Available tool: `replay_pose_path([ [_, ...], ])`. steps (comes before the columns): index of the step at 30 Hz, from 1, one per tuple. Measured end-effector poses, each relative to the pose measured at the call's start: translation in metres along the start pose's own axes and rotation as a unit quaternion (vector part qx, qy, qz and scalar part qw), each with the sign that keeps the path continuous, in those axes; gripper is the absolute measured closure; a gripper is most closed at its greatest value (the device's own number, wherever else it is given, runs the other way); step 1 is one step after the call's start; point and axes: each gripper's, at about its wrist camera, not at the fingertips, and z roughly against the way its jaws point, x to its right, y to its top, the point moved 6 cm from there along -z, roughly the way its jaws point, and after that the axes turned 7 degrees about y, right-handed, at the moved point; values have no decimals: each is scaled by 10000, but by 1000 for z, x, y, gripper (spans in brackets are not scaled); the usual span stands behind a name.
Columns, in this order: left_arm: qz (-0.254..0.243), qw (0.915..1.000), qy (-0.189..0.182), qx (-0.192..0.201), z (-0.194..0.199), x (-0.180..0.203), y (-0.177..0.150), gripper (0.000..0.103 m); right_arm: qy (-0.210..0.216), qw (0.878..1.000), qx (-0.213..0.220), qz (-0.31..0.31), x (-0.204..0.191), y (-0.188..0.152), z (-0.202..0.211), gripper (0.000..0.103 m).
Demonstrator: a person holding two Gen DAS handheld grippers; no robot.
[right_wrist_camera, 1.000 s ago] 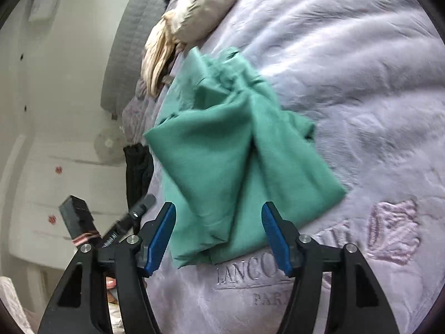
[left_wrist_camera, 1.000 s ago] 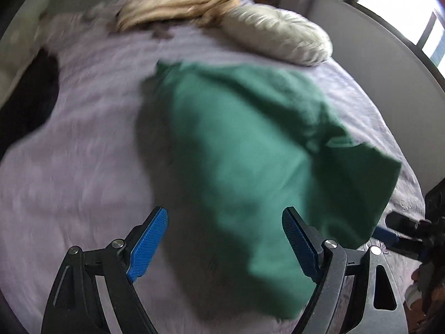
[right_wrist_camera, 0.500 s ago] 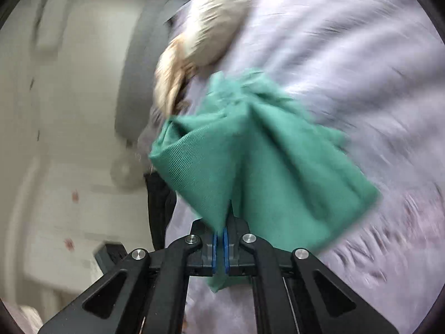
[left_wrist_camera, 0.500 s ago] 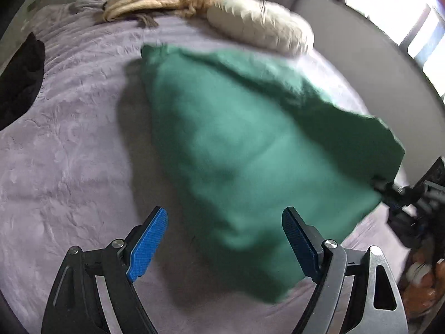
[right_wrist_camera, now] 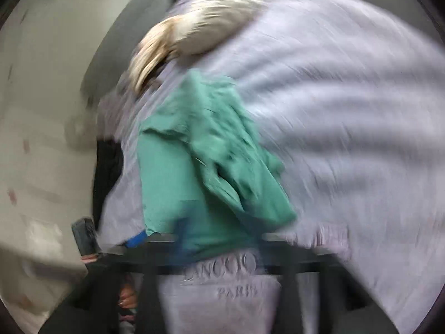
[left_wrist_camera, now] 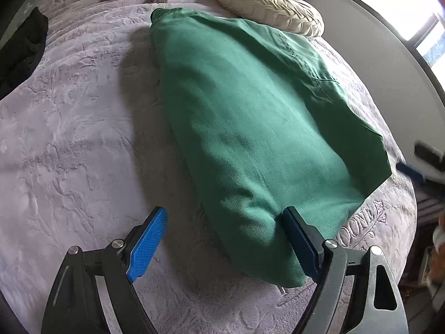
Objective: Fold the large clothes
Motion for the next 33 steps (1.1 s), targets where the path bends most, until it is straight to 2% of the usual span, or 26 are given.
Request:
replay_pose_path([
  [2, 7, 10000, -17, -4, 0, -1, 0, 17, -91, 9992, -258, 302, -5, 7, -16, 31],
  [3, 11, 10000, -30, -11, 0, -1, 0, 17, -167, 9984, -389, 367, -6, 8, -23, 43],
  [4, 8, 10000, -31, -17, 0, -2, 0, 17, -253, 9969, -631, 396, -3, 8, -36, 71],
  [5, 1, 10000, -25, -24, 1, -2, 0, 17, -337, 9952, -834, 376, 0, 4, -44, 94],
  [6, -27, 10000, -20, -31, 3, -1, 0, 17, -501, 9936, -937, 384, 4, 4, -50, 96],
  [9, -172, 9998, -76, 2, 4, 0, -1, 17, -877, 9889, -925, 757, 9, -1, -40, 97],
  [12, -201, 9996, -217, -35, -2, -1, -6, 17, -1157, 9849, -1249, 314, 46, -18, -45, 98],
  [14, -138, 9996, -223, -68, -7, -2, -9, 9, -1164, 9833, -1401, 45, 66, -32, -55, 99],
  [15, -120, 9998, -171, -76, -9, -3, -9, 9, -1135, 9838, -1387, -10, 70, -33, -56, 100],
  [19, -201, 9998, -78, -1, -5, -2, -10, 9, -815, 9902, -1019, -498, 69, -28, -34, 99],
  [21, -210, 9998, -57, -10, -5, -3, -9, 9, -924, 9923, -676, -466, 64, -17, -10, 98],
  [24, -220, 9997, -51, -24, -6, -2, -9, 9, -1166, 9931, -60, -104, 45, 14, 24, 94],
  [26, -221, 9997, -38, -26, -6, -2, -9, 9, -1101, 9938, 71, 100, 32, 42, 20, 59],
  [27, -208, 9998, -27, -29, -6, -1, -9, 9, -1004, 9945, 100, 284, 23, 54, 13, 27],
  [29, -177, 9998, 6, -45, -8, 3, -8, 9, -904, 9943, 34, 567, 7, 76, -12, 30],
  [31, -142, 9999, 44, -48, -8, 4, -8, 9, -722, 9941, -130, 799, -14, 93, -42, 66],
  [33, -128, 9999, 83, -39, -8, 5, -9, 9, -686, 9933, -212, 906, -25, 104, -63, 70],
])
